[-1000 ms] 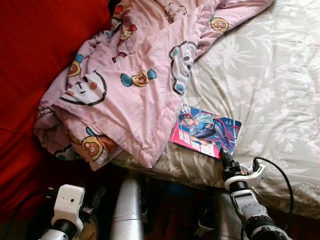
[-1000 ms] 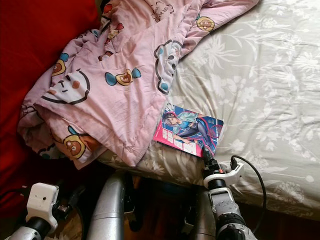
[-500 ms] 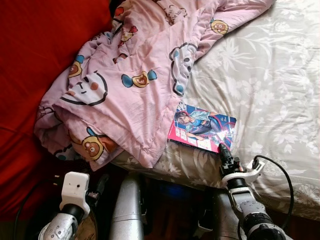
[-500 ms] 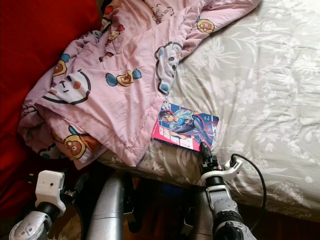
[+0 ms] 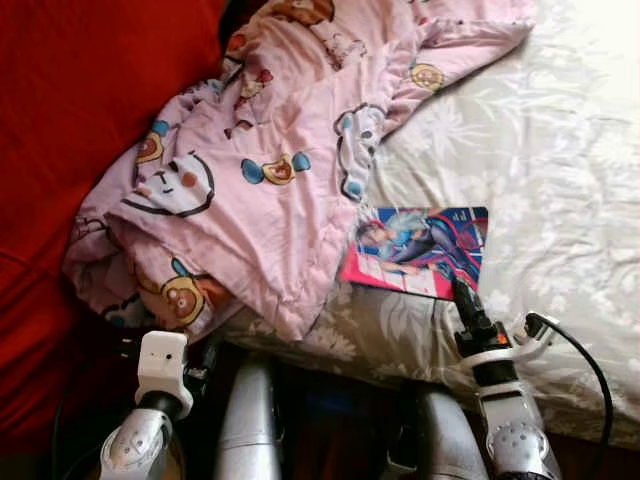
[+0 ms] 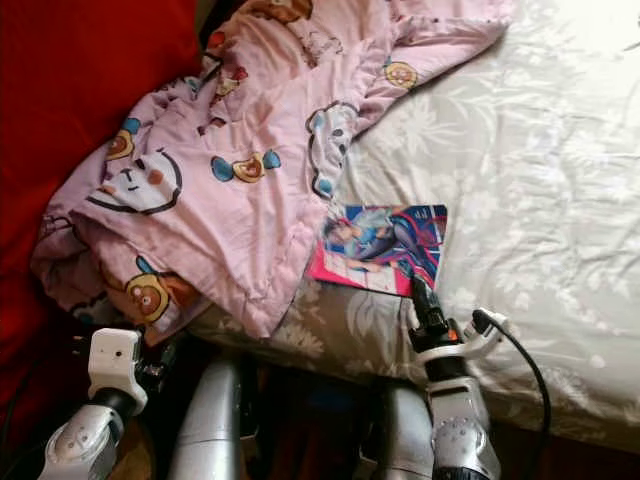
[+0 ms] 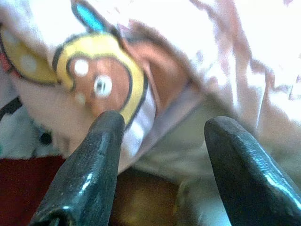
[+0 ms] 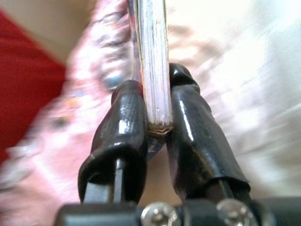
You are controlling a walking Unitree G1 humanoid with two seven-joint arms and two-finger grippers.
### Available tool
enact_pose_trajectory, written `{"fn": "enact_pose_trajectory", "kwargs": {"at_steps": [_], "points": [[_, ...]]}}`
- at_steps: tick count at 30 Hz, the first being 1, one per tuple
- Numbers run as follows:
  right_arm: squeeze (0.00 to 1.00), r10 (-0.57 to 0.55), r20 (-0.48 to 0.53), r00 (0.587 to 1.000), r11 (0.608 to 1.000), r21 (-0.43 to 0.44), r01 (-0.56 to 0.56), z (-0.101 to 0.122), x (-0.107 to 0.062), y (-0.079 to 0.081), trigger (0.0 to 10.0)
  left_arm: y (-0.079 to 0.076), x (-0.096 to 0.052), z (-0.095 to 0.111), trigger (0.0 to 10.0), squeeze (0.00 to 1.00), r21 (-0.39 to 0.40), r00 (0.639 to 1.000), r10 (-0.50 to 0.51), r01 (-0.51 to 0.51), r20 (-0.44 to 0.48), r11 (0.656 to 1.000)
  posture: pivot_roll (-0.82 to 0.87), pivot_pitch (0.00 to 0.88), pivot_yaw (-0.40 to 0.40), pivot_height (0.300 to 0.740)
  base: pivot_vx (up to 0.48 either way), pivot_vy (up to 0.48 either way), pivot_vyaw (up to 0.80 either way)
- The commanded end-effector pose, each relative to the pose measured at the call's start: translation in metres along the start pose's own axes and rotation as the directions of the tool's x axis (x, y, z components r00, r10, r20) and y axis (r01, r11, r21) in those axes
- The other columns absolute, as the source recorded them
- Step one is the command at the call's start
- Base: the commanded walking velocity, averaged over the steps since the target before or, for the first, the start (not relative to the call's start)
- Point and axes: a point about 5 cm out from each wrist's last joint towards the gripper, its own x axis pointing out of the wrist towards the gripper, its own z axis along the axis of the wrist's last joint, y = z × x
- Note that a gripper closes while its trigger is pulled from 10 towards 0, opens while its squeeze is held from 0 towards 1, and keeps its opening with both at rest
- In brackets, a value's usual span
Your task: Clean up the room
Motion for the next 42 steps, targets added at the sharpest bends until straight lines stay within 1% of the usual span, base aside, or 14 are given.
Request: {"fn": "enact_pose_trajectory", "kwargs": {"at_steps": [1,3,5,9,10,11,16,21,23,28,33,39,41,42], "points": [[0.0,-0.064,0.022,0.998,0.983,-0.169,0.067,0.008,-0.01,-0.002,10.0,0.003,-0.008,-0.014,10.0,0.0,-0.021,0.999,0.027,-0.028,-0.047,0.999,0.11,0.212,-0.006,0.605,0.0,0.0,0.0],[0.0,-0.085,0.033,0.996,0.958,-0.271,0.091,0.014,-0.013,-0.001,10.0,0.001,-0.008,-0.016,10.0,0.0,-0.024,0.999,0.022,-0.023,-0.047,0.999,0.1,0.206,-0.007,0.605,0.0,0.0,0.0],[0.0,-0.099,0.025,0.995,0.891,-0.443,0.1,0.019,-0.012,0.009,10.0,0.001,-0.007,-0.02,10.0,0.0,-0.046,0.998,0.038,-0.04,-0.051,0.998,0.07,0.191,-0.015,0.605,0.0,0.0,0.0],[0.0,-0.075,-0.022,0.997,0.844,-0.533,0.052,0.015,-0.009,0.019,10.0,0.001,-0.004,-0.023,10.0,0.0,-0.073,0.997,0.056,-0.06,-0.054,0.996,0.07,0.184,-0.019,0.605,0.0,0.0,0.0],[0.0,-0.088,0.003,0.996,0.79,-0.608,0.071,0.016,-0.007,0.021,10.0,0.0,-0.001,-0.029,10.0,0.0,-0.105,0.995,0.061,-0.069,-0.076,0.992,0.06,0.171,-0.021,0.605,0.0,0.0,0.0],[0.0,-0.084,0.01,0.996,0.779,-0.623,0.072,0.016,-0.006,0.021,10.0,-0.001,0.0,-0.032,10.0,0.0,-0.116,0.994,0.068,-0.078,-0.087,0.99,0.06,0.152,-0.022,0.605,0.0,0.0,0.0],[0.0,-0.111,0.053,0.992,0.801,-0.586,0.121,0.015,0.002,0.025,10.0,0.0,0.003,-0.051,10.0,0.0,-0.151,0.984,0.077,-0.102,-0.161,0.983,0.03,0.106,-0.02,0.625,0.0,0.0,0.0],[0.0,-0.144,0.023,0.989,0.769,-0.627,0.126,0.007,0.002,0.027,10.0,0.004,0.006,-0.063,10.0,0.0,-0.178,0.972,0.091,-0.131,-0.216,0.975,0.03,0.081,-0.04,0.655,0.0,0.0,0.0],[0.0,-0.153,0.024,0.988,0.768,-0.627,0.134,0.004,-0.003,0.025,10.0,0.003,-0.001,-0.082,10.0,0.0,-0.152,0.95,0.084,-0.134,-0.299,0.979,0.04,0.062,-0.05,0.675,0.0,0.0,0.0],[0.0,-0.185,0.029,0.982,0.775,-0.61,0.164,0.003,-0.007,0.022,10.0,0.006,-0.015,-0.1,10.0,0.0,-0.112,0.922,0.119,-0.172,-0.369,0.979,0.03,0.045,-0.056,0.7,0.0,0.0,0.0],[0.0,-0.219,0.015,0.976,0.775,-0.605,0.183,-0.001,-0.012,0.018,10.0,-0.001,-0.037,-0.125,10.0,0.0,-0.09,0.868,0.097,-0.16,-0.488,0.983,0.04,0.024,-0.068,0.73,0.0,0.0,0.0],[0.0,-0.246,0.024,0.969,0.78,-0.589,0.212,-0.003,-0.017,0.014,10.0,-0.001,-0.063,-0.146,10.0,0.0,-0.056,0.798,0.097,-0.162,-0.595,0.985,0.04,0.023,-0.055,0.74,0.0,0.0,0.0],[0.0,-0.256,0.024,0.966,0.78,-0.586,0.221,-0.003,-0.018,0.013,10.0,0.0,-0.066,-0.148,10.0,0.0,-0.053,0.791,0.097,-0.161,-0.604,0.986,0.04,0.028,-0.055,0.74,0.0,0.0,0.0],[0.0,-0.285,0.031,0.958,0.782,-0.571,0.251,-0.004,-0.02,0.009,10.0,0.004,-0.067,-0.149,10.0,0.0,-0.044,0.783,0.105,-0.168,-0.614,0.985,0.04,0.067,-0.06,0.74,0.0,0.0,0.0]]}}
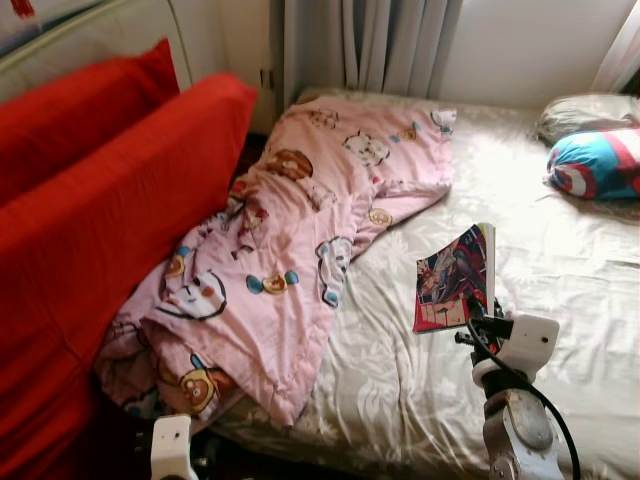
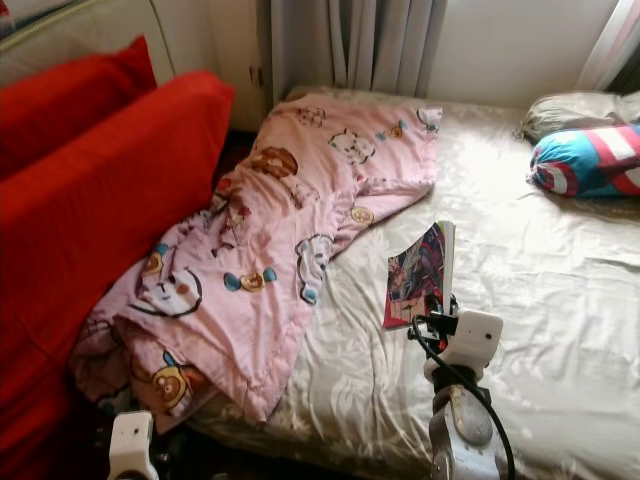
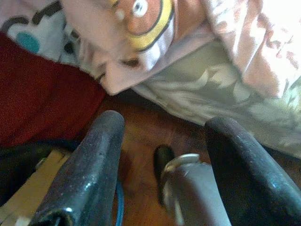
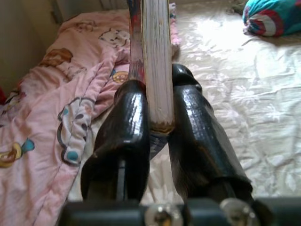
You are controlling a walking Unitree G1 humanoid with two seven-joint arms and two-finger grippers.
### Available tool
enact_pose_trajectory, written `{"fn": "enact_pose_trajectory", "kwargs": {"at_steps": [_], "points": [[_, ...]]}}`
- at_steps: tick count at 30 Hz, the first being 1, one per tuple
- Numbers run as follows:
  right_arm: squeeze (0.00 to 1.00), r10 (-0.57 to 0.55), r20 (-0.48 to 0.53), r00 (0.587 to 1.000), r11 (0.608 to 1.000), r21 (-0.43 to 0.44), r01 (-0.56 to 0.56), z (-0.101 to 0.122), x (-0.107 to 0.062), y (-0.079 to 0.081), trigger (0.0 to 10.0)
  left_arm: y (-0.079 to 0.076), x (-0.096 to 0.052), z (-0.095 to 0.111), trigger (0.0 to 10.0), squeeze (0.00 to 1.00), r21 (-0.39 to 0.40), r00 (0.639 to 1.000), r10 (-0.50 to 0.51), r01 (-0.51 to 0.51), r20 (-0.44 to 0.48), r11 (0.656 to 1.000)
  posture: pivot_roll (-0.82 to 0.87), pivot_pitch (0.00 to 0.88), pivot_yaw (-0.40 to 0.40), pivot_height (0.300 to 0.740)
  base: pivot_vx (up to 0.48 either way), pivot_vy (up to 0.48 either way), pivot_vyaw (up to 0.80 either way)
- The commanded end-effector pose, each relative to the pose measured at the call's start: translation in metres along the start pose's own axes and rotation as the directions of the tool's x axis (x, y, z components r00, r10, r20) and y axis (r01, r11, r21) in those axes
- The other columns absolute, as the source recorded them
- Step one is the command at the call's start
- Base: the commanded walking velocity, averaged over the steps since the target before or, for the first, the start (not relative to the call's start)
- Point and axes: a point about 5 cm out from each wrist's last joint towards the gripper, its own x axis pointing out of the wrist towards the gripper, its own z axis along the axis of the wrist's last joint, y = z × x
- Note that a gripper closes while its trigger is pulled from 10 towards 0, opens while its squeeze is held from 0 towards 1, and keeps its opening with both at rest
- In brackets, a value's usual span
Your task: Clean up the room
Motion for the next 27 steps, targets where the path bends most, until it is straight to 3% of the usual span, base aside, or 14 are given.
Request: {"fn": "enact_pose_trajectory", "kwargs": {"at_steps": [1,11,16,27], "points": [[0.0,-0.035,0.007,0.999,0.999,0.034,0.034,-0.001,-0.002,-0.002,10.0,0.005,-0.003,-0.007,10.0,0.0,0.027,0.999,0.007,-0.006,-0.036,1.0,0.04,0.067,-0.06,0.74,0.0,0.0,0.0],[0.0,-0.132,-0.026,0.991,0.987,0.086,0.134,-0.005,0.003,-0.009,10.0,0.001,0.002,0.0,10.0,0.0,0.057,0.999,-0.015,0.017,-0.037,0.998,0.04,0.103,-0.065,0.74,0.0,0.0,-0.05],[0.0,-0.154,-0.042,0.987,0.983,0.089,0.158,-0.009,0.0,-0.012,10.0,-0.002,0.001,-0.004,10.0,0.0,0.064,0.999,-0.02,0.023,-0.041,0.998,0.04,0.113,-0.066,0.74,0.0,-0.378,-0.74],[0.0,-0.15,-0.033,0.988,0.985,0.082,0.153,-0.008,-0.001,-0.009,10.0,0.0,-0.002,-0.009,10.0,0.0,0.06,0.999,-0.017,0.02,-0.049,0.998,0.05,0.137,-0.066,0.74,0.0,-0.39,0.0]]}}
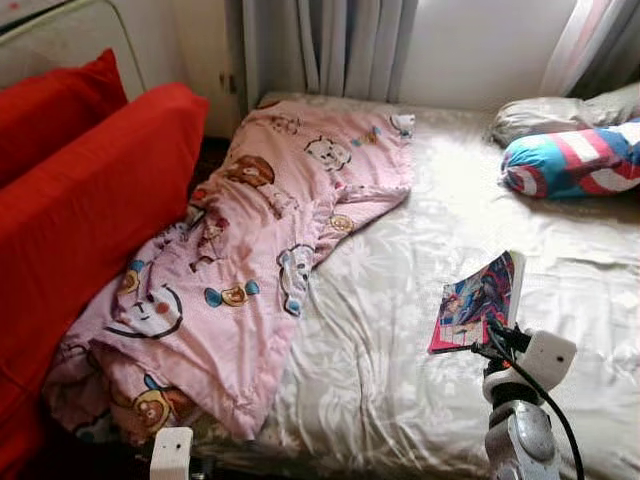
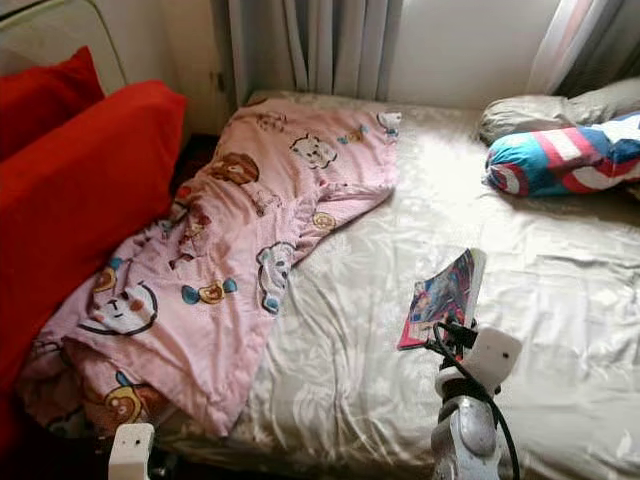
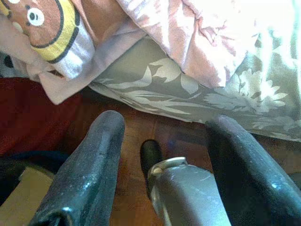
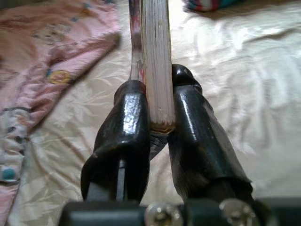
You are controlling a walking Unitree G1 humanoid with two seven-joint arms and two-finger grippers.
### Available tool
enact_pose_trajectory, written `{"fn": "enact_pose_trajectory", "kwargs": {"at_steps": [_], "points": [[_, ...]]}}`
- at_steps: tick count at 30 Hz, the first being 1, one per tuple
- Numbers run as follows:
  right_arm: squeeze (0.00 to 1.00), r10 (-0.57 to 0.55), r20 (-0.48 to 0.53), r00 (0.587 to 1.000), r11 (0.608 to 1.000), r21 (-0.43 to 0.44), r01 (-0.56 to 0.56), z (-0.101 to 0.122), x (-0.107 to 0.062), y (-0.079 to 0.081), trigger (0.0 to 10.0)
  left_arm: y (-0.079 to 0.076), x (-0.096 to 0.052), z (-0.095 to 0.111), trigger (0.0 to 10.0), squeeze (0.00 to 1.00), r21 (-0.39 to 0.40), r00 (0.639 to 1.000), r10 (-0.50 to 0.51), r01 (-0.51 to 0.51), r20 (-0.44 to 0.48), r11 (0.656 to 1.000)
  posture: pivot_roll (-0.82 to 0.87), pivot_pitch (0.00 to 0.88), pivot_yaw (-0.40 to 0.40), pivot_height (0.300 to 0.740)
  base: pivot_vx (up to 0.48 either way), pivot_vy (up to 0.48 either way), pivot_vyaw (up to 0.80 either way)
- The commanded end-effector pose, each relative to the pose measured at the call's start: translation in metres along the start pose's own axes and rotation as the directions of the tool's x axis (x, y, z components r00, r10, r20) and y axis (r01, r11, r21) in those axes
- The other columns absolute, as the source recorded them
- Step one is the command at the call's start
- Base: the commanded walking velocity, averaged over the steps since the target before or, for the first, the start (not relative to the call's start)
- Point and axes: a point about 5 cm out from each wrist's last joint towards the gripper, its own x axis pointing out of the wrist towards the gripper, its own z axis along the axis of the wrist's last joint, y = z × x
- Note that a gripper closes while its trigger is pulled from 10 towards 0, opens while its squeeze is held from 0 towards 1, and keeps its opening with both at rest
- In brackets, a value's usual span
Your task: Clean up the room
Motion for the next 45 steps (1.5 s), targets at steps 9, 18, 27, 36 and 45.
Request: {"fn": "enact_pose_trajectory", "kwargs": {"at_steps": [9,18,27,36,45], "points": [[0.0,-0.028,0.023,0.999,0.999,0.038,0.028,0.0033,-0.0004,0.0006,10.0,-0.0075,-0.0028,-0.0095,10.0,0.0,-0.017,1.0,-0.02,0.019,-0.023,1.0,0.05,0.143,-0.065,0.74,0.0,-0.387,0.0],[0.0,-0.027,0.022,0.999,0.999,0.04,0.026,0.0018,-0.0019,0.0019,10.0,-0.007,-0.0038,-0.0115,10.0,0.0,-0.02,1.0,-0.015,0.015,-0.027,1.0,0.05,0.157,-0.064,0.74,0.0,-0.386,-0.31],[0.0,-0.025,0.019,1.0,0.999,0.043,0.024,0.0014,-0.0021,0.0028,10.0,-0.0061,-0.0042,-0.0118,10.0,0.0,-0.023,1.0,-0.009,0.008,-0.024,1.0,0.05,0.162,-0.065,0.74,0.0,-0.382,0.0],[0.0,-0.027,0.012,1.0,0.999,0.043,0.026,0.0003,-0.003,0.0023,10.0,-0.0052,-0.0043,-0.0118,10.0,0.0,-0.018,1.0,-0.005,0.004,-0.023,1.0,0.05,0.173,-0.064,0.74,0.0,-0.097,0.0],[0.0,-0.032,-0.007,0.999,0.999,0.042,0.032,-0.0014,-0.003,0.0014,10.0,-0.006,-0.0043,-0.0115,10.0,0.0,-0.019,1.0,-0.006,0.005,-0.018,1.0,0.05,0.187,-0.068,0.74,0.0,-0.271,-0.15]]}}
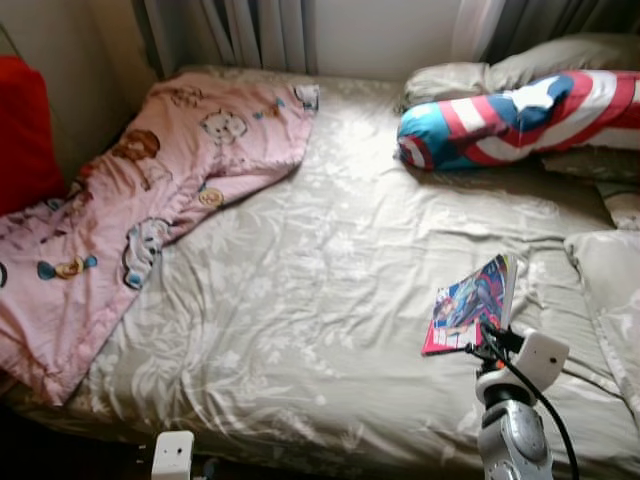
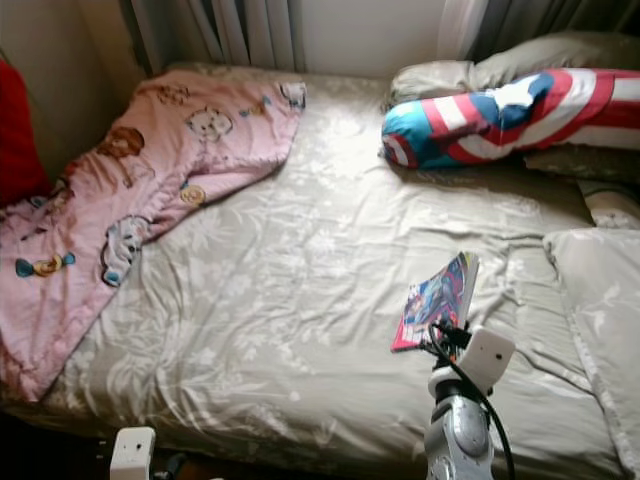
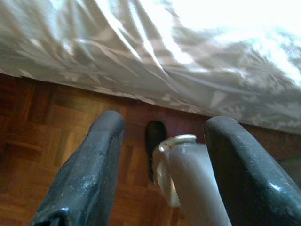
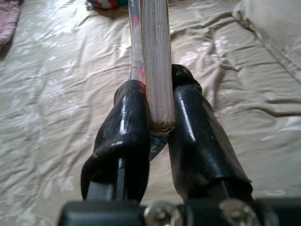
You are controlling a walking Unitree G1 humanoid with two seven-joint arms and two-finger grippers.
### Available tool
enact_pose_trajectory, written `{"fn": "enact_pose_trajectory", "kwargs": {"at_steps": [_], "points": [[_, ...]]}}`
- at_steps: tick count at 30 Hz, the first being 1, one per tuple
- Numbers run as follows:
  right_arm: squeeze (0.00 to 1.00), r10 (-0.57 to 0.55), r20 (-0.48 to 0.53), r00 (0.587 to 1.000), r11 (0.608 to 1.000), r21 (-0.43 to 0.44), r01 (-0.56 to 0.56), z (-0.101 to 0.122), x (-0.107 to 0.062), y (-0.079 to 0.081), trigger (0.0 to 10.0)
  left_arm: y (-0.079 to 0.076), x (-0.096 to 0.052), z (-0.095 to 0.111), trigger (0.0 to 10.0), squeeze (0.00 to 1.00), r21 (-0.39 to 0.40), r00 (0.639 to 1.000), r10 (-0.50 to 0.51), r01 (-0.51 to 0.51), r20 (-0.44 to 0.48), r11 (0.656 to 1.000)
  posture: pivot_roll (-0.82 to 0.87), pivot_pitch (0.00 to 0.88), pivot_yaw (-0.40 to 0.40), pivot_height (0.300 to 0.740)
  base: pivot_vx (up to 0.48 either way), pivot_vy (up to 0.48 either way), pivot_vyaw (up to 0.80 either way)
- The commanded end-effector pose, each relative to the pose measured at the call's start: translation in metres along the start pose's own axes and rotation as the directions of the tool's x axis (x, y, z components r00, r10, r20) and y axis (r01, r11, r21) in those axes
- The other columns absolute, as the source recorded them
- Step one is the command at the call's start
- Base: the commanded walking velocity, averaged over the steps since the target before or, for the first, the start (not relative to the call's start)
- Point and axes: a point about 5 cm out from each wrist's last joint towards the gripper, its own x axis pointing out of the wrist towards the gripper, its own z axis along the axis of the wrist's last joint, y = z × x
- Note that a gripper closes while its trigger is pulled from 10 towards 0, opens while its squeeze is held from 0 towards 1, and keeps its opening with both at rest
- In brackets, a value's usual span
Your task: Clean up the room
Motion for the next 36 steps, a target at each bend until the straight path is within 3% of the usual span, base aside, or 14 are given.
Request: {"fn": "enact_pose_trajectory", "kwargs": {"at_steps": [1,8,36], "points": [[0.0,0.001,0.016,1.0,1.0,0.013,-0.001,0.0041,-0.0001,0.002,10.0,0.0011,-0.0025,-0.0061,10.0,0.0,0.002,1.0,0.002,-0.002,-0.02,1.0,0.05,0.188,-0.068,0.74,0.0,-0.307,-0.78],[0.0,0.004,0.02,1.0,1.0,0.009,-0.004,0.0042,-0.0005,0.0022,10.0,0.0011,-0.0027,-0.0064,10.0,0.0,0.002,1.0,0.002,-0.002,-0.02,1.0,0.05,0.189,-0.069,0.74,0.0,-0.305,-0.73],[0.0,0.07,-0.016,0.997,0.998,-0.006,-0.07,-0.0013,-0.0012,0.0093,10.0,-0.0007,-0.0022,-0.0052,10.0,0.0,-0.03,1.0,0.001,-0.001,-0.009,1.0,0.05,0.189,-0.073,0.74,0.0,-0.028,0.0]]}}
